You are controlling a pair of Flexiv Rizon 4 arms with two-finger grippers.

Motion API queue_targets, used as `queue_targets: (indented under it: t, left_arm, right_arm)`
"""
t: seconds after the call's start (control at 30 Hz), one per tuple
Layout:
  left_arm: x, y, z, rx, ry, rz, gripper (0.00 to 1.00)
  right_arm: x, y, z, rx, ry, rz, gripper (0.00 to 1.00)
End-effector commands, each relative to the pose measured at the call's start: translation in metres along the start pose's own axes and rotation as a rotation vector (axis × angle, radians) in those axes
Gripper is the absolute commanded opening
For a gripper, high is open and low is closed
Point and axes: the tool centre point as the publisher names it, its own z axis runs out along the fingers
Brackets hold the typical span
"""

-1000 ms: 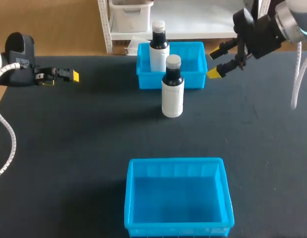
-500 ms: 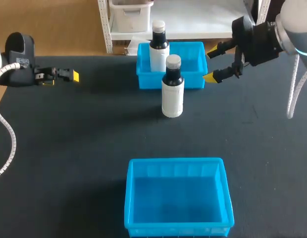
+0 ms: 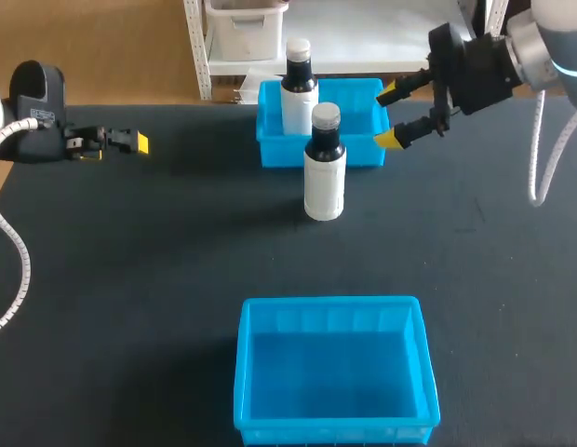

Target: Pick up the bottle, and place it in the far bin if it is heavy, or in the near bin if it is light.

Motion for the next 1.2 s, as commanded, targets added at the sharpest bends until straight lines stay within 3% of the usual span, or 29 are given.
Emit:
queue_targets:
  t: [0.03,0.4,1.2]
  left_arm:
    - [0.000,0.000,0.000,0.000,0.000,0.000,1.00]
    - [0.000,0.000,0.000,0.000,0.000,0.000,1.00]
    - [0.000,0.000,0.000,0.000,0.000,0.000,1.00]
  right_arm:
    - [-0.006,0.001,0.012,-0.018,0.015,-0.004,1.00]
    - [-0.011,0.009,0.039,-0.078,-0.013,0.002,1.00]
    - [-0.021,0.013,0.069,-0.157,-0.037,0.005,1.00]
